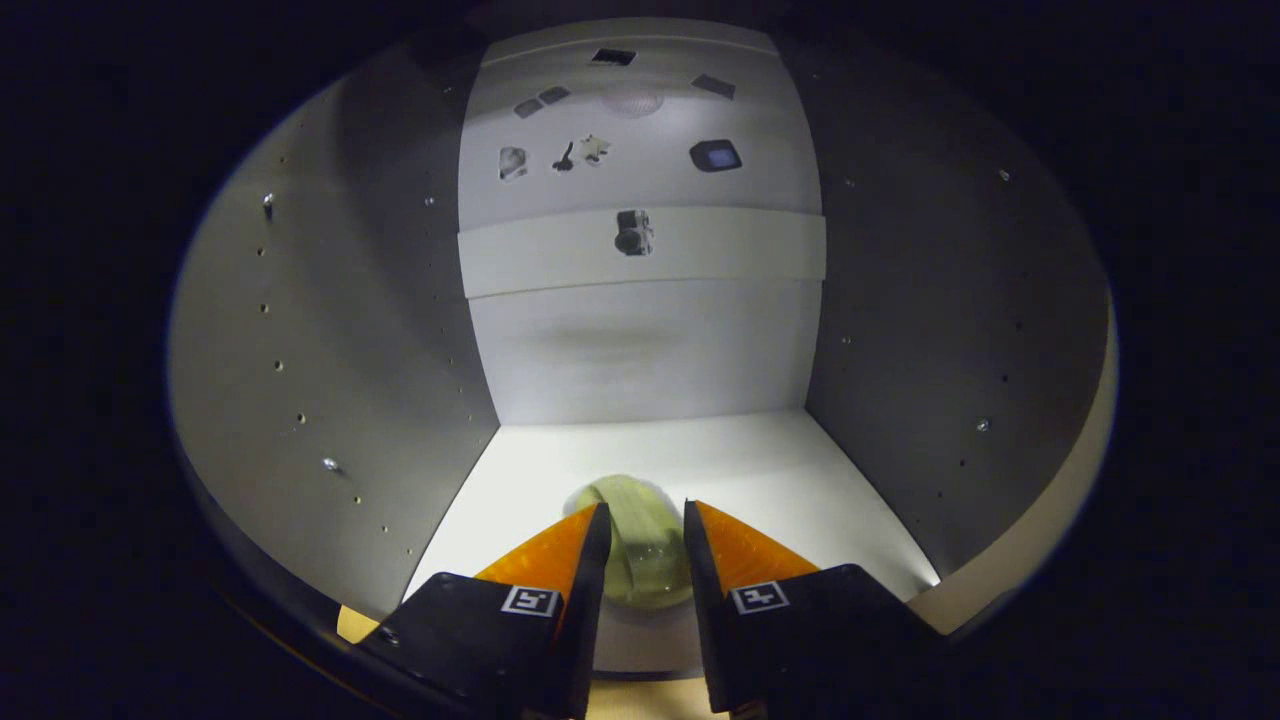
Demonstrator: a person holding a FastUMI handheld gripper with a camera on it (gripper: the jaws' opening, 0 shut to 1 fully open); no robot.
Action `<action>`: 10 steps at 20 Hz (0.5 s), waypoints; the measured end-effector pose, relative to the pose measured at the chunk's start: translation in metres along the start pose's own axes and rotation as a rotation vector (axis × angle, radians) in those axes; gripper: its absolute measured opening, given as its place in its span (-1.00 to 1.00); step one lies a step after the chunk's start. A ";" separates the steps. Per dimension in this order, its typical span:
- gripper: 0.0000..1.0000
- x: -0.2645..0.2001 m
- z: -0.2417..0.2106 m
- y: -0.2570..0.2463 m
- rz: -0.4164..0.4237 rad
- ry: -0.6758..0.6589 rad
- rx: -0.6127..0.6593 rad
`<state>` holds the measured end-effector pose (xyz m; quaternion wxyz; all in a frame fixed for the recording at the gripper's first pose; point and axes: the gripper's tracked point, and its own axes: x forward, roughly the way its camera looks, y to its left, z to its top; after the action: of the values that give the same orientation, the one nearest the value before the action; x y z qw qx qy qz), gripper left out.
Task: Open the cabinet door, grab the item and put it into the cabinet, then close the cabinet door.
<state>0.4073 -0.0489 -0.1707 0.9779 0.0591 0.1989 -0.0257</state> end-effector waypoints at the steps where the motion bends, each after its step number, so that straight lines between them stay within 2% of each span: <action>1: -0.04 -0.008 0.006 0.000 0.005 -0.025 -0.002; 8: 0.33 -0.108 0.039 0.027 0.091 -0.179 -0.051; 9: 0.41 -0.125 0.044 0.028 0.094 -0.206 -0.052; 10: 0.59 -0.141 0.048 0.030 0.102 -0.232 -0.044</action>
<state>0.2984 -0.0213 -0.0685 0.9954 0.0442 0.0817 0.0216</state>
